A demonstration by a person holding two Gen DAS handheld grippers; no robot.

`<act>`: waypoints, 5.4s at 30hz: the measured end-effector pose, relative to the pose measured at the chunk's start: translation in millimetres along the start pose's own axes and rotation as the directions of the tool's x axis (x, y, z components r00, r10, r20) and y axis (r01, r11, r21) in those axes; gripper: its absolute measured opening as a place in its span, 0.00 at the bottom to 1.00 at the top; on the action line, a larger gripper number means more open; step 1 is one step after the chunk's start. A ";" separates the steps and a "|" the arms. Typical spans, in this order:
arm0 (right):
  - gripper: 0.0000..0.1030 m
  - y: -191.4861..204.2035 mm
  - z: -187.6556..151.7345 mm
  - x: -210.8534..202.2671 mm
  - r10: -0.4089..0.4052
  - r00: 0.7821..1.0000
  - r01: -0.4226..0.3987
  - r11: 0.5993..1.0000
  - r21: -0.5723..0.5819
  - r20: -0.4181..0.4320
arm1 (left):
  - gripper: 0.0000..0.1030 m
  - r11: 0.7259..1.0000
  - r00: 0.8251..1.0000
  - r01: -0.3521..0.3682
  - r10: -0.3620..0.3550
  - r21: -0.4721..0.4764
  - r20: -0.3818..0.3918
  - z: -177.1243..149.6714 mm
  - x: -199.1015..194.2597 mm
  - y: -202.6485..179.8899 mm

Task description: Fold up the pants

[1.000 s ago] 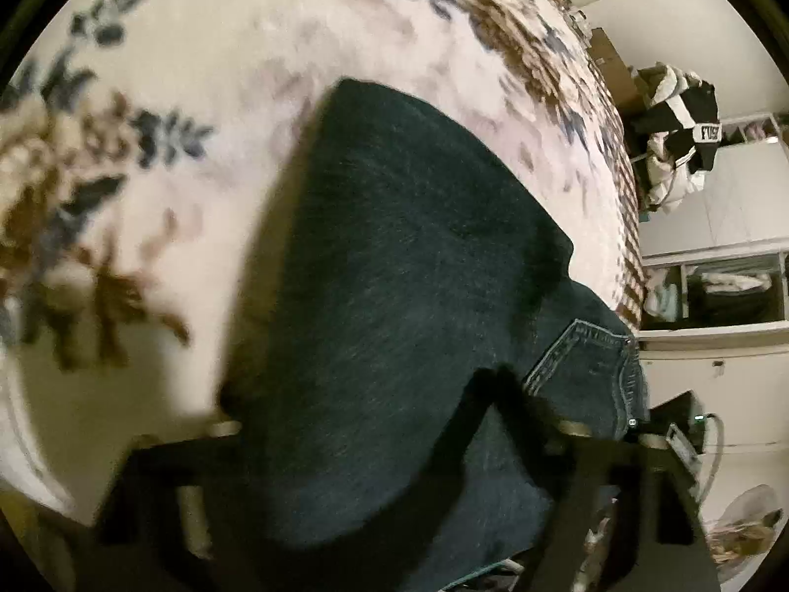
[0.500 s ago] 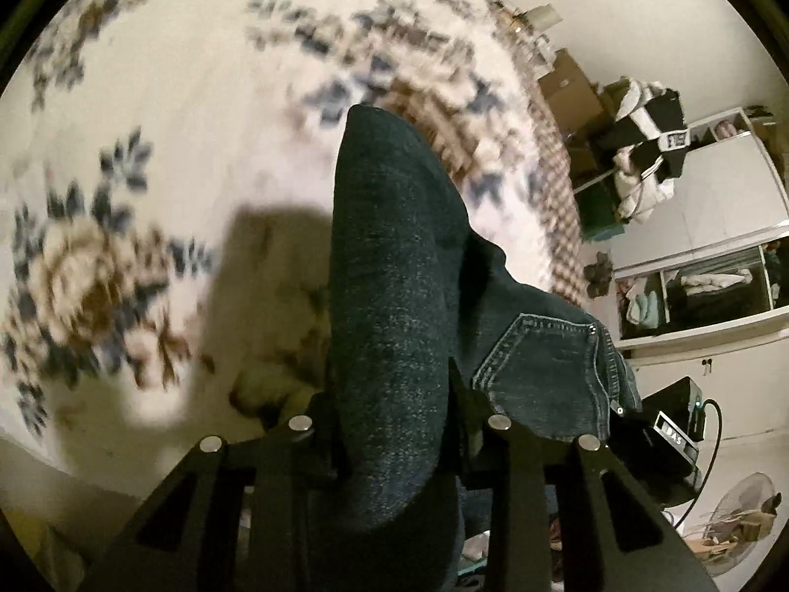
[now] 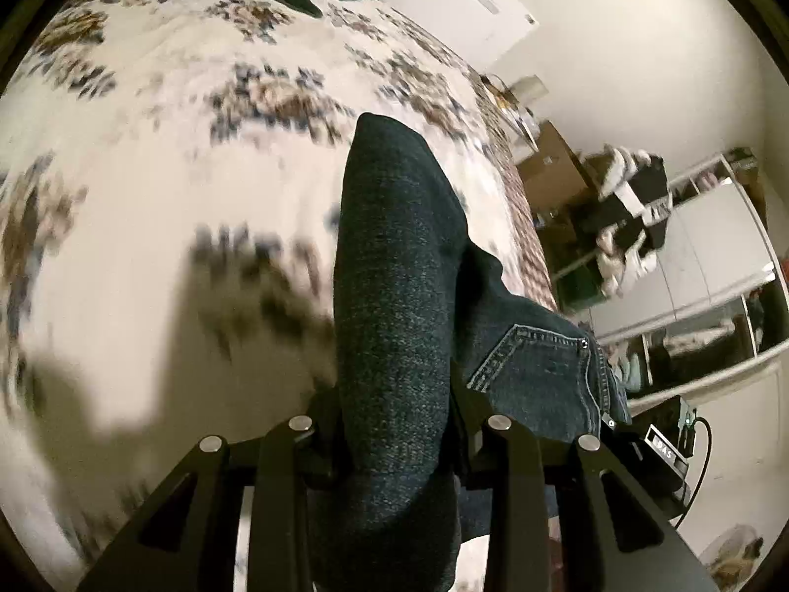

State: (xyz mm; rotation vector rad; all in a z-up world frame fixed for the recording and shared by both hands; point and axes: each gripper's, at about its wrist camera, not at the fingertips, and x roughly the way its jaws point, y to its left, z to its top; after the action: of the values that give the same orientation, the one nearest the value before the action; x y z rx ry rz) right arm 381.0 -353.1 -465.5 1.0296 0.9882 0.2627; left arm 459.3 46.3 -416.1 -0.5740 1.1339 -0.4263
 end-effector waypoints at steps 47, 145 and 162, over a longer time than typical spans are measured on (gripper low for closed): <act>0.99 194.4 12.1 83.7 -0.636 0.660 0.749 0.526 -0.402 0.398 | 0.92 0.848 0.892 -0.452 0.438 0.278 0.113 75.1 2.9 -50.8; 1.00 497.3 -221.5 -328.5 -0.380 0.747 0.657 0.548 -0.517 0.546 | 1.00 0.767 0.749 -0.609 0.473 0.202 0.464 -95.4 -387.9 -272.4; 1.00 493.7 -220.7 -325.8 -0.378 0.752 0.652 0.551 -0.521 0.541 | 1.00 0.763 0.742 -0.618 0.486 0.190 0.462 -99.3 -392.9 -262.3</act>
State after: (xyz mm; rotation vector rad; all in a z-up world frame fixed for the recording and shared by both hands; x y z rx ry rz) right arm 144.8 -158.2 86.6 0.0358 0.7070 -0.0857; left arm 213.9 52.2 -0.5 0.0127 0.7688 0.0377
